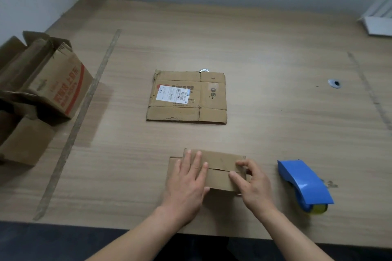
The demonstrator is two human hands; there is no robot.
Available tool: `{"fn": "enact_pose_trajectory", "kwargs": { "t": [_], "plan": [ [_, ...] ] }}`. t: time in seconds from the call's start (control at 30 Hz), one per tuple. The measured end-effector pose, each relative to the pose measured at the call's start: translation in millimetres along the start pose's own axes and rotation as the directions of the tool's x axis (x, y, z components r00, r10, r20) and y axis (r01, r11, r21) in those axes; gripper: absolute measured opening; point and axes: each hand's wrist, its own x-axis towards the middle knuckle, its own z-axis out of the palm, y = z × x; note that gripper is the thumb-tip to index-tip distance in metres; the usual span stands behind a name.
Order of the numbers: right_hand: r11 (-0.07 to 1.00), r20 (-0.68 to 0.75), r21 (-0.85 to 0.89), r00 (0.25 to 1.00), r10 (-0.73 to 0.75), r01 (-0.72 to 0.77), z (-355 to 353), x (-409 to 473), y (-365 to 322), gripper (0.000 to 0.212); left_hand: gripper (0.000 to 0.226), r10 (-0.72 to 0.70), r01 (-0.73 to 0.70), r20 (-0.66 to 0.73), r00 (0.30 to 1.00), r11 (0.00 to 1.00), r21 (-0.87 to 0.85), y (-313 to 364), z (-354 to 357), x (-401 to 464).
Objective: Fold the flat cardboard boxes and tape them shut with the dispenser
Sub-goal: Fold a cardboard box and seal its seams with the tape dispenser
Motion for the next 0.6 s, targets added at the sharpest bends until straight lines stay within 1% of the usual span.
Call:
{"fn": "enact_pose_trajectory", "kwargs": {
  "t": [0.13, 0.23, 0.27, 0.3, 0.33, 0.37, 0.43, 0.5, 0.57, 0.6],
  "plan": [
    [1.000, 0.007, -0.016, 1.000, -0.024, 0.024, -0.1, 0.6, -1.5, 0.022, 0.060, 0.004, -0.004, -0.004, 1.000, 1.000, 0.021, 9.5, 2.1, -0.4],
    [0.997, 0.072, -0.058, 0.996, -0.045, 0.049, -16.6, 4.7, -2.7, 0.024, 0.061, -0.017, 0.016, 0.009, 1.000, 0.999, 0.050, 10.2, -2.6, 1.0],
    [0.994, 0.033, -0.095, 0.998, -0.059, 0.062, -27.7, 5.5, 0.3, 0.030, 0.060, -0.023, 0.023, 0.001, 1.000, 0.999, 0.049, 10.8, -2.7, 1.7],
    [0.987, -0.050, -0.150, 0.996, -0.067, 0.059, -41.2, 6.7, 6.4, 0.040, 0.058, -0.029, 0.029, -0.016, 0.999, 0.999, 0.043, 11.2, -1.0, 2.1],
    [0.976, -0.150, -0.218, 0.987, -0.059, 0.025, -56.6, 8.4, 14.8, 0.050, 0.056, -0.035, 0.036, -0.031, 0.999, 0.999, 0.031, 11.6, 0.8, 1.7],
    [0.957, -0.238, -0.288, 0.971, -0.029, -0.042, -72.2, 10.2, 24.6, 0.061, 0.054, -0.042, 0.042, -0.040, 0.998, 0.999, 0.014, 12.0, 1.6, 0.9],
    [0.887, -0.327, -0.399, 0.940, 0.101, -0.234, -99.4, 12.6, 42.3, 0.082, 0.054, -0.047, 0.046, -0.055, 0.997, 0.999, -0.018, 12.9, 1.0, 0.5],
    [0.813, -0.358, -0.438, 0.904, 0.235, -0.385, -117.6, 15.2, 54.8, 0.096, 0.058, -0.057, 0.055, -0.057, 0.997, 0.998, -0.039, 14.4, -1.7, 1.2],
    [0.790, -0.348, -0.411, 0.880, 0.324, -0.454, -130.0, 18.8, 60.8, 0.102, 0.057, -0.070, 0.066, -0.078, 0.994, 0.996, -0.052, 15.4, -1.6, 1.8],
    [0.791, -0.319, -0.388, 0.874, 0.367, -0.474, -134.9, 20.9, 62.6, 0.103, 0.057, -0.077, 0.072, -0.088, 0.993, 0.996, -0.057, 15.8, -1.0, 1.9]
  ]
}}
